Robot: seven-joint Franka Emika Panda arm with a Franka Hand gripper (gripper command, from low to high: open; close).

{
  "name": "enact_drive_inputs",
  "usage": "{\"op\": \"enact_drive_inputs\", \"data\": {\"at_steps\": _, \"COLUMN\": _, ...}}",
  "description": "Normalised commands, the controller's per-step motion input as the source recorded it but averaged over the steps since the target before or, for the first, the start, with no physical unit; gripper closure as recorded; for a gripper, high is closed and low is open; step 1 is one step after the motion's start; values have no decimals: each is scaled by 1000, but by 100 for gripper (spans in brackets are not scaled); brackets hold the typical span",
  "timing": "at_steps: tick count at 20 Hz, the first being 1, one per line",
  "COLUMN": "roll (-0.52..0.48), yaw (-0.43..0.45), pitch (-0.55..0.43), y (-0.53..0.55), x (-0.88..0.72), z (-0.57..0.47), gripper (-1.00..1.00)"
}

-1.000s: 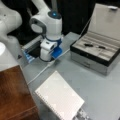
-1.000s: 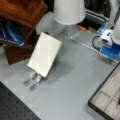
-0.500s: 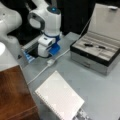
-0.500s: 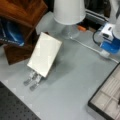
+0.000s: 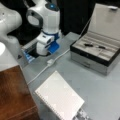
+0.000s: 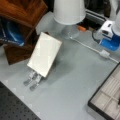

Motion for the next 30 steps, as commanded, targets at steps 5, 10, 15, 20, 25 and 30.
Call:
{"op": "enact_drive_inputs", "data": {"at_steps": 5, "roll": 385, "yaw": 9, "pitch": -413, "y": -291, "x": -745, "z": -101, "gripper": 100}}
{"op": "enact_drive_inputs", "data": {"at_steps": 10, "roll": 354, "yaw": -31, "pitch": -387, "y": -157, "x": -715, "z": -251, "gripper": -100}}
{"op": "enact_drive_inputs", "data": {"at_steps": 15, "roll": 265, "yaw": -78, "pitch": -417, "y": -74, "x": -630, "z": -245, "gripper": -100}}
{"op": "enact_drive_inputs", "data": {"at_steps": 20, "roll": 208, "yaw": -138, "pitch": -383, "y": -63, "x": -557, "z": -64, "gripper": -100}}
{"op": "enact_drive_inputs", "data": {"at_steps": 25, "roll": 233, "yaw": -223, "pitch": -296, "y": -67, "x": -375, "z": 177, "gripper": -100}}
{"op": "enact_drive_inputs", "data": {"at_steps": 30, "roll": 131, "yaw": -249, "pitch": -195, "y": -41, "x": -96, "z": 165, "gripper": -100}}
